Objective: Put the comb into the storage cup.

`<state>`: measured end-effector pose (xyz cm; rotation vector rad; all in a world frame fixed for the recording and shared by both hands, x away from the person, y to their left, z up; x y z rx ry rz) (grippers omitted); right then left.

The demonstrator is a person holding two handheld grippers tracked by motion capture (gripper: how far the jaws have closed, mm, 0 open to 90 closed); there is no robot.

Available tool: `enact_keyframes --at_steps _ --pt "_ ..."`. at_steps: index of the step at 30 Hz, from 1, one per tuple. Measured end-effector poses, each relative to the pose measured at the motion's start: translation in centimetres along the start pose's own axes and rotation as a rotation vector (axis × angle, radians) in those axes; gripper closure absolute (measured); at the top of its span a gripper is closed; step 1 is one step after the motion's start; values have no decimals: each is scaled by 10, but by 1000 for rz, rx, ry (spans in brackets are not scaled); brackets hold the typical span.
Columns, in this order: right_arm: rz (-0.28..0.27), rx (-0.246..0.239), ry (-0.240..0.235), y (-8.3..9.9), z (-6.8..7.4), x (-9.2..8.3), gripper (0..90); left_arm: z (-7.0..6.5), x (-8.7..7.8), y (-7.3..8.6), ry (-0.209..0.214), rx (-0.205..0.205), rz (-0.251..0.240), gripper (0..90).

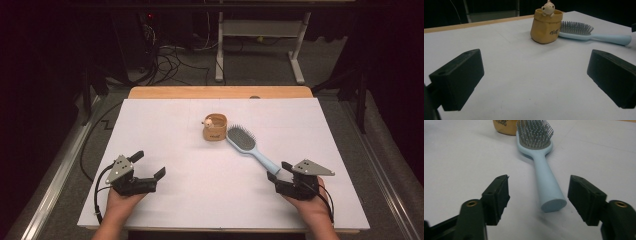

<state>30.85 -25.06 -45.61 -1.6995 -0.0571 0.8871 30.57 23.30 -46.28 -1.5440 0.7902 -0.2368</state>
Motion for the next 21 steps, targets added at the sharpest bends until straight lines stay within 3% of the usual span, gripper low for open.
enact_keyframes --at_steps 10,14,21 --pt "-1 10 7 0 -4 0 149 -1 0 0 -1 5 -6 17" --pt "-3 20 6 0 -6 0 14 -1 1 0 -1 5 -5 17" --pt "-8 -7 4 -1 -4 0 2 -1 1 0 -1 6 -5 17"
Point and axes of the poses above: each handheld gripper's, and its own axes: x roughly forward along the jaws, y roughly out of its underside, z roughly to its left, the point moved 1 cm from there along x, roughly forward along the jaws, and after that the axes turned 5 degrees about -x, right-handed, at the moved point
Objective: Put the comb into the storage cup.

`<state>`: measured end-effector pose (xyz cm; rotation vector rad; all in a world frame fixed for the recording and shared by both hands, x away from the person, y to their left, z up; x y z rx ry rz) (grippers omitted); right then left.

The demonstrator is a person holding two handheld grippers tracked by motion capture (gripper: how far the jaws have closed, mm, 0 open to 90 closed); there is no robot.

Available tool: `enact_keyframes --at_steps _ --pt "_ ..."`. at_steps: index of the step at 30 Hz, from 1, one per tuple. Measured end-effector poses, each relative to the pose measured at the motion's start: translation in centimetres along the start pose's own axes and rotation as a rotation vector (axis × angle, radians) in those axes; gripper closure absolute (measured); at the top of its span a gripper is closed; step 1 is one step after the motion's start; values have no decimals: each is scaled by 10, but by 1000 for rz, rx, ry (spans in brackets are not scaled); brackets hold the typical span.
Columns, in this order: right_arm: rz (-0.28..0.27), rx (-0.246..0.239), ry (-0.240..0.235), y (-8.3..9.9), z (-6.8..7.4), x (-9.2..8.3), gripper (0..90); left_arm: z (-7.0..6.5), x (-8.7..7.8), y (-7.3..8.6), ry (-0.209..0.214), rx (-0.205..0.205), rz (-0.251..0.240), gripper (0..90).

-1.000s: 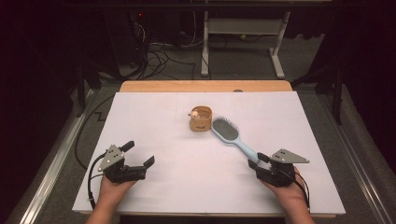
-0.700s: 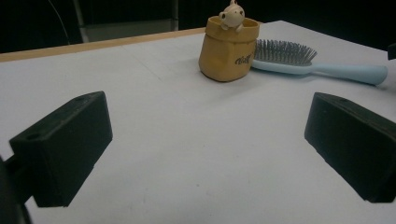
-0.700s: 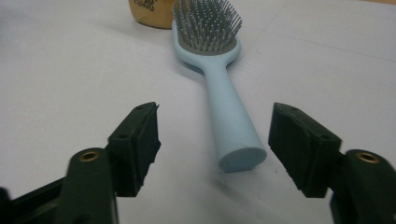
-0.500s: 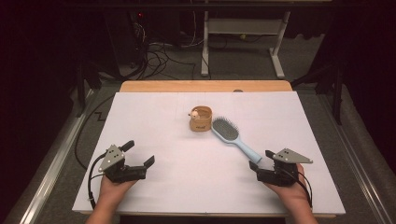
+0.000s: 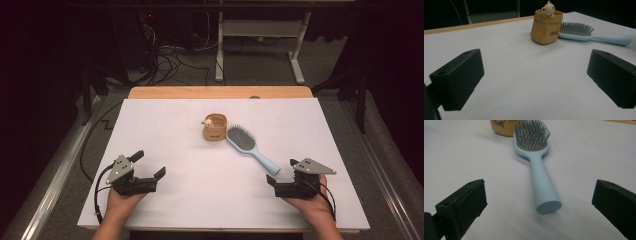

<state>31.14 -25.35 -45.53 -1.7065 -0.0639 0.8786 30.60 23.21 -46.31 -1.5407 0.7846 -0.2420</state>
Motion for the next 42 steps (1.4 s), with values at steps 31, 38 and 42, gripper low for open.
enact_keyframes --at_steps 31,38,42 --pt "76 -52 -87 -60 -4 49 3 2 -3 -1 4 9 -14 22" --pt "151 -73 -80 -71 -6 73 3 3 -5 -1 1 6 -19 22" --pt "185 -79 -91 -77 -8 83 3 3 -5 -1 3 8 -19 22"
Point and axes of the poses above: each handheld gripper's, and its own axes: x roughly forward along the jaws, y roughly out of its underside, z roughly to its left, the point moved 1 cm from there along x, roughly forward along the jaws, and after that the axes turned 5 degrees about -x, right-handed, at the moved point
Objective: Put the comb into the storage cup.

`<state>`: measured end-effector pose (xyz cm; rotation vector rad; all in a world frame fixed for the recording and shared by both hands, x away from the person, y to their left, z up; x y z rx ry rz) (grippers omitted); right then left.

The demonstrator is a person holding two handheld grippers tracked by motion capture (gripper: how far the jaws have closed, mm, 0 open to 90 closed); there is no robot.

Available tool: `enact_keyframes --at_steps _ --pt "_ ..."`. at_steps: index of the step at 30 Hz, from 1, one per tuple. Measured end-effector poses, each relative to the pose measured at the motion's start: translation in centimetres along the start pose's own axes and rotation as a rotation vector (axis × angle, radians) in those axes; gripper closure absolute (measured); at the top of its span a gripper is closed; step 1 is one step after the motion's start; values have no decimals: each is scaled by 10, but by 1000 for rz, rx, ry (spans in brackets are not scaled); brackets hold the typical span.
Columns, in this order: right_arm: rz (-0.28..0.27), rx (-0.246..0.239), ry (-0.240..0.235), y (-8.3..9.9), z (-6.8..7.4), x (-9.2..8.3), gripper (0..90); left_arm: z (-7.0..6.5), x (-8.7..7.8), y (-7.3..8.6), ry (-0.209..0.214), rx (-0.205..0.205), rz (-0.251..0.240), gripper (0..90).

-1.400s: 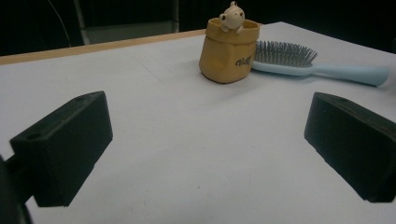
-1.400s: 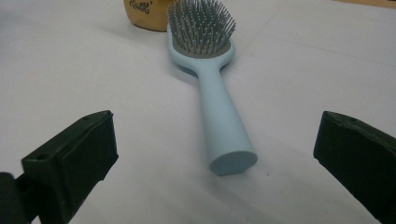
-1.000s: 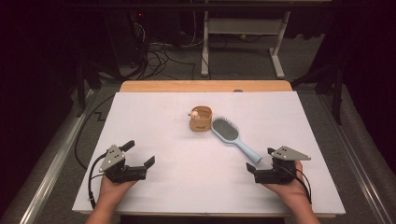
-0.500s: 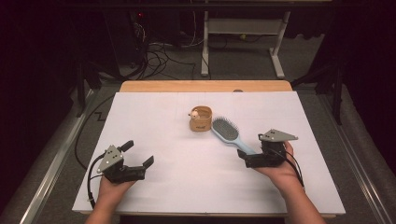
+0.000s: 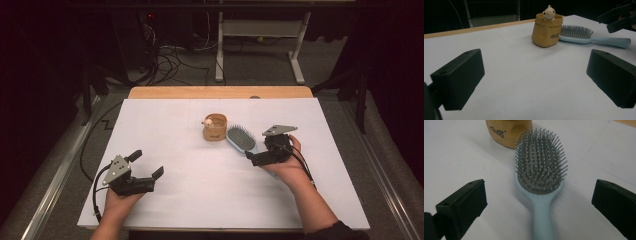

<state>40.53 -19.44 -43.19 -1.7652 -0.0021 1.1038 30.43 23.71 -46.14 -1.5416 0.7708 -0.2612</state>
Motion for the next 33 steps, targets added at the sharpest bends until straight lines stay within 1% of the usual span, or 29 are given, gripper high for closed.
enact_keyframes --at_steps 2,5,9,14,16,17,20,26,29,33 --pt "25 -9 -4 -5 -1 6 4 0 0 0 0 -1 -1 22" --pt "48 -23 -8 -11 -2 15 5 0 -1 0 0 -1 -4 22" --pt "93 -31 -12 -18 -4 26 5 2 0 0 -1 -3 -4 22" --pt "126 -34 -15 -26 -6 36 7 2 0 0 -1 -2 -4 23" --pt "139 -40 -18 -27 -6 41 10 2 0 0 -1 -6 -4 23" --pt "147 -36 -18 -27 -6 43 13 2 0 0 -2 -6 -3 23" --pt "171 -43 -11 -28 -6 50 23 2 0 0 -6 -5 -6 23" --pt "193 -16 -16 -30 -8 58 35 2 1 0 -4 -3 0 23" --pt "208 -23 -24 -30 -9 62 51 2 0 0 -3 3 4 24" --pt "231 -18 -31 -30 -11 67 79 2 0 1 -3 1 2 24"
Point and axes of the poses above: each handheld gripper's, and its own axes: x roughly forward along the jaws, y roughly out of its underside, z roughly to its left, the point moved 1 cm from there along x, roughly forward along the jaws, and after that the axes turned 5 degrees about -x, right-handed, at the moved point
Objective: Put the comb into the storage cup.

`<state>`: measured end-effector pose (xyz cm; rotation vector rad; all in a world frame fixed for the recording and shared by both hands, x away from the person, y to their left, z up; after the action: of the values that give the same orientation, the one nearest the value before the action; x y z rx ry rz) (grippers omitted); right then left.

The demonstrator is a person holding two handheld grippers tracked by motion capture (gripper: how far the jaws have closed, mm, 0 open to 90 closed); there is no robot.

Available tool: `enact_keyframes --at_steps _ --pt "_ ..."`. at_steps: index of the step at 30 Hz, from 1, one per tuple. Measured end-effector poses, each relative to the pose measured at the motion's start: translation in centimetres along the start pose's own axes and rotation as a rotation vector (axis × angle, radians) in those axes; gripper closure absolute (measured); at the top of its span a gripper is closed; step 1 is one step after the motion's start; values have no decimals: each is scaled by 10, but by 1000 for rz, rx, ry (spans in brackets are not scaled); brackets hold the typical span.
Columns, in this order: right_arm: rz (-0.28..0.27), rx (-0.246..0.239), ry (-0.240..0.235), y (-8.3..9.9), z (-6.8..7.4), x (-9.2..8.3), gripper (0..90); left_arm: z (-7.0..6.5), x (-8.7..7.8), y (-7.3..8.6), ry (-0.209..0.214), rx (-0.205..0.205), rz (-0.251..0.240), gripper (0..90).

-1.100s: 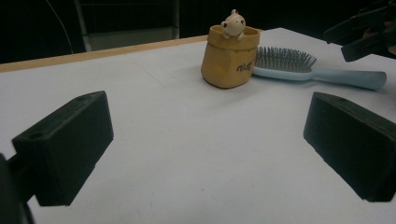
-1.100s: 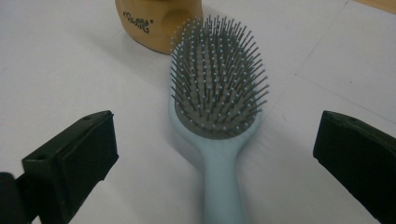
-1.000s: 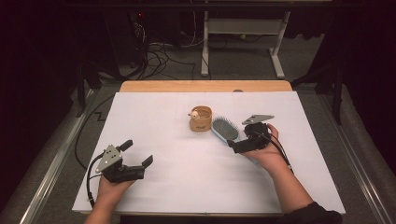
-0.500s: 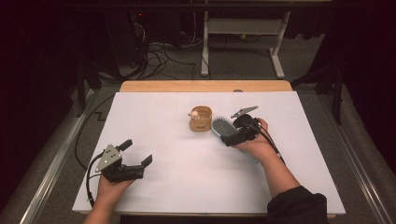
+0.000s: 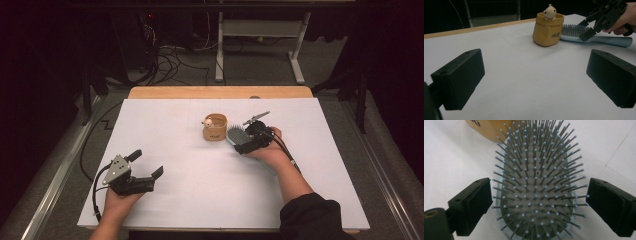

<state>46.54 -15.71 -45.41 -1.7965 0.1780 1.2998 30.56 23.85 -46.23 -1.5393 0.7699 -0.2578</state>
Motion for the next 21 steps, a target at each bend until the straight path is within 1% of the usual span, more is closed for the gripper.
enact_keyframes --at_steps 7,9,11,16,21 --pt "26 -4 -2 0 0 5 132 -1 0 0 5 4 -5 26" --pt "23 -12 -4 -1 0 5 158 -1 0 0 5 4 -5 26" --pt "31 -20 -3 -1 1 6 166 -1 0 0 4 0 -9 26" --pt "50 -19 -7 -2 2 8 183 -1 0 0 4 4 -5 27" --pt "60 -24 5 -2 4 9 184 -1 0 0 3 5 -4 27"
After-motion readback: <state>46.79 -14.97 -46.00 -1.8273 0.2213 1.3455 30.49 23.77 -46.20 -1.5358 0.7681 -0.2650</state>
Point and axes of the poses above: each handheld gripper's, and its own axes: x roughly forward along the jaws, y roughly out of its underside, z roughly to its left, the point moved 1 cm from there along x, roughly forward along the jaws, and after that the axes turned 5 degrees about -x, right-handed, at the moved point
